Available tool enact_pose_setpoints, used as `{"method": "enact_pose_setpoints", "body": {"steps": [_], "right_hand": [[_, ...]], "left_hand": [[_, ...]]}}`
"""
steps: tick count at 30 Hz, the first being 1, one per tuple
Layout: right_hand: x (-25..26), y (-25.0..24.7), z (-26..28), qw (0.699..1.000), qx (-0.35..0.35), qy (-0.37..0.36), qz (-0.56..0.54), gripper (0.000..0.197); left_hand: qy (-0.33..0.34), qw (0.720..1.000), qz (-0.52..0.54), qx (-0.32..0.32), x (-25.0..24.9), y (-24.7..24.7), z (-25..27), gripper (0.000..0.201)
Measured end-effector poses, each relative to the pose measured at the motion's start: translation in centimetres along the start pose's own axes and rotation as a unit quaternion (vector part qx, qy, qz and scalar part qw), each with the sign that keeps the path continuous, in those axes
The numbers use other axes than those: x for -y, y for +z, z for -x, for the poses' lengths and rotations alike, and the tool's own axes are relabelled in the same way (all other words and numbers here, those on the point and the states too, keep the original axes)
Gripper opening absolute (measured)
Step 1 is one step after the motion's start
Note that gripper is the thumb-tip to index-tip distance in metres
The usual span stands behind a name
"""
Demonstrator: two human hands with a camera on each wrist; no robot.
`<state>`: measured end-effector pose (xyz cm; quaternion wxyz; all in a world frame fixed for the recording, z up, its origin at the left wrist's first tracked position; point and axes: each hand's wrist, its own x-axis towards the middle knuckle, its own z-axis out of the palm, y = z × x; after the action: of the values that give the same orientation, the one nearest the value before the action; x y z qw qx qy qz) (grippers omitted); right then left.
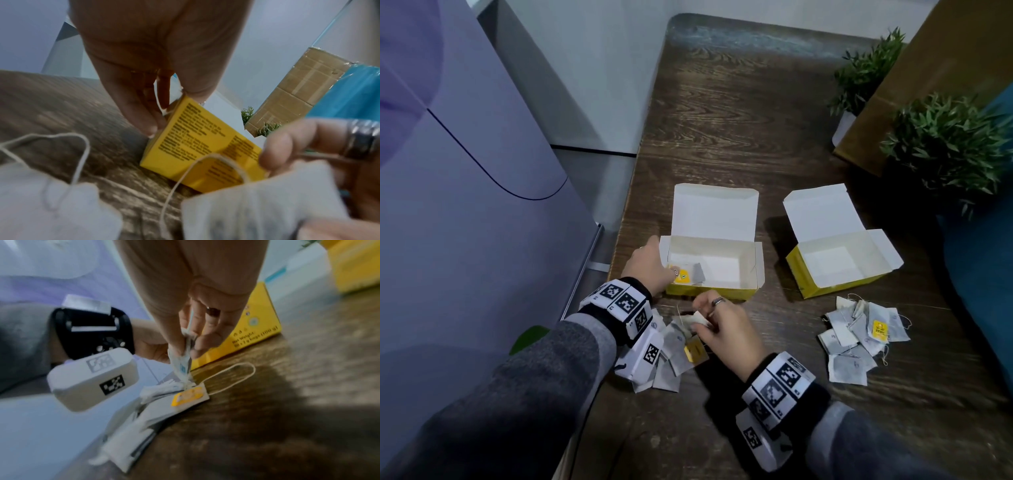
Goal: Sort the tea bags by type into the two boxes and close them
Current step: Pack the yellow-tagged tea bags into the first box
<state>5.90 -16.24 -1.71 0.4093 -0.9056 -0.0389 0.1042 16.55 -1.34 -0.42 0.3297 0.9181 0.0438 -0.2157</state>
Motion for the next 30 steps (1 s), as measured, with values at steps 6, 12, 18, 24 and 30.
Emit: {"method": "enact_pose_setpoints", "body": {"steps": [6, 12, 18, 24, 30], "right_hand": [[-1.0, 0.2, -0.3, 0.980, 0.075, 0.058, -0.175, 0.026], [-1.4, 0.5, -0.1, 0.974, 0.114, 0.008, -0.196, 0.037], [-1.9, 0.6, 0.2, 0.992, 0.084, -0.049, -0.083, 0.024], [-1.9, 0.0, 0.0, 0.996, 0.052, -0.038, -0.059, 0.027], [-1.1, 0.1, -0.8, 0.998, 0.064, -0.003, 0.025, 0.016]], "left_hand": [[0.007, 1.000, -0.001, 0.004, 0.4, -0.1, -0.1, 0.043], [0.007, 1.000, 0.000, 0.007, 0.3, -0.1, 0.0, 0.041], [0.006, 1.000, -0.006, 0.013, 0.3, -0.1, -0.1, 0.040], [0.010, 1.000, -0.005, 0.012, 0.3, -0.1, -0.2, 0.042], [0.010, 1.000, -0.005, 0.018, 0.3, -0.1, -0.3, 0.044]]}}
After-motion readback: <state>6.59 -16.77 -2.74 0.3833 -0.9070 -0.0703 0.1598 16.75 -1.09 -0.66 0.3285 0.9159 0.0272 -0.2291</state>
